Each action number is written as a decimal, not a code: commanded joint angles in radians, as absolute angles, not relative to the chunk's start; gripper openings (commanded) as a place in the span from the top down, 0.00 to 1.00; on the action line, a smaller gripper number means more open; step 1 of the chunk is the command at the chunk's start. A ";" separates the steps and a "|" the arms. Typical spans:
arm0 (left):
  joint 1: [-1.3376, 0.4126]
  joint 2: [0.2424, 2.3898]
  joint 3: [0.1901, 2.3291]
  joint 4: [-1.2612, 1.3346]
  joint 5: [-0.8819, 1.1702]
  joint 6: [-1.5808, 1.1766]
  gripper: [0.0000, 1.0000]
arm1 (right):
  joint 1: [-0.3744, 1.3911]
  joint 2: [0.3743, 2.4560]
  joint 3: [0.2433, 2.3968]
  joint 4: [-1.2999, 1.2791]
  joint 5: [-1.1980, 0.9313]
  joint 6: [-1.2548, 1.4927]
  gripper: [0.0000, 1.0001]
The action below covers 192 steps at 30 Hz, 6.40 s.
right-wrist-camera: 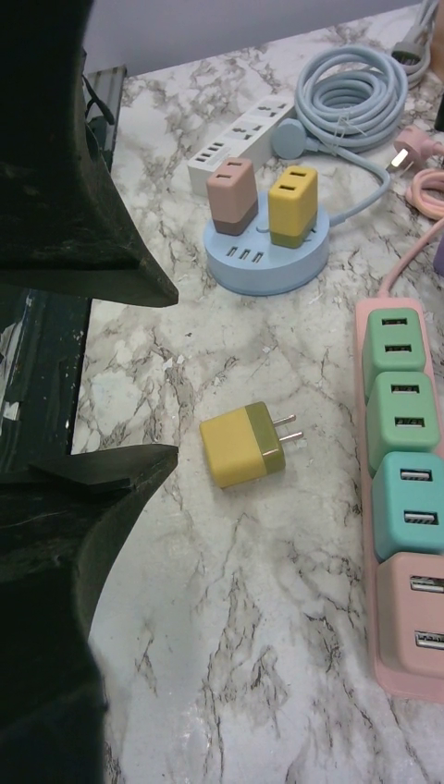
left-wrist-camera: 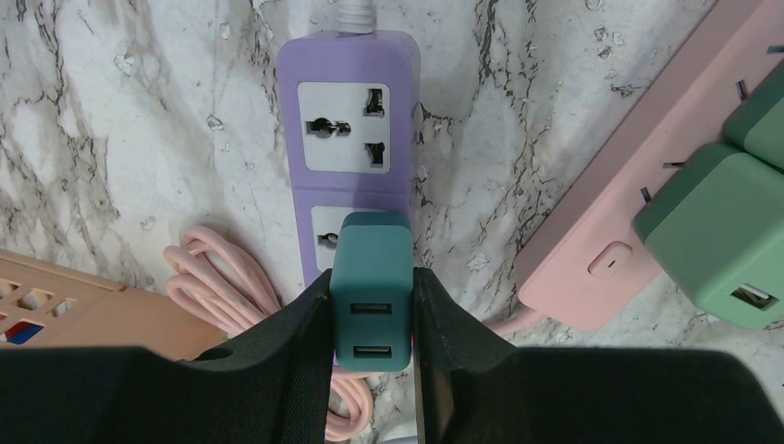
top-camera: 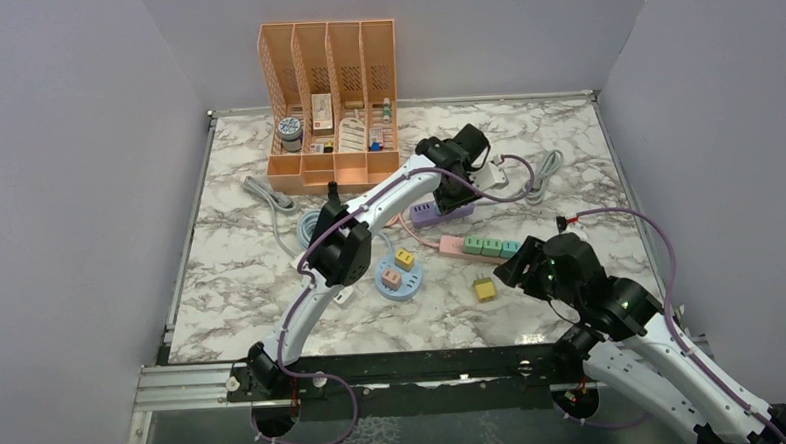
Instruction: Insert the plug
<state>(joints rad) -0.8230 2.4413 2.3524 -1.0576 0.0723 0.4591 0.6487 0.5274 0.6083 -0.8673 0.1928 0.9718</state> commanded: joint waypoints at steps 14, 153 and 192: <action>-0.736 2.584 2.239 -1.003 0.241 0.457 1.00 | 0.653 0.569 0.610 -0.836 0.192 0.943 0.44; -1.072 1.186 0.994 0.231 -0.340 -0.230 1.00 | 0.656 0.833 0.942 -0.391 0.070 1.398 0.34; -0.283 1.346 1.144 -1.007 -0.133 -0.954 1.00 | 0.657 0.474 0.683 -0.914 0.264 1.322 0.30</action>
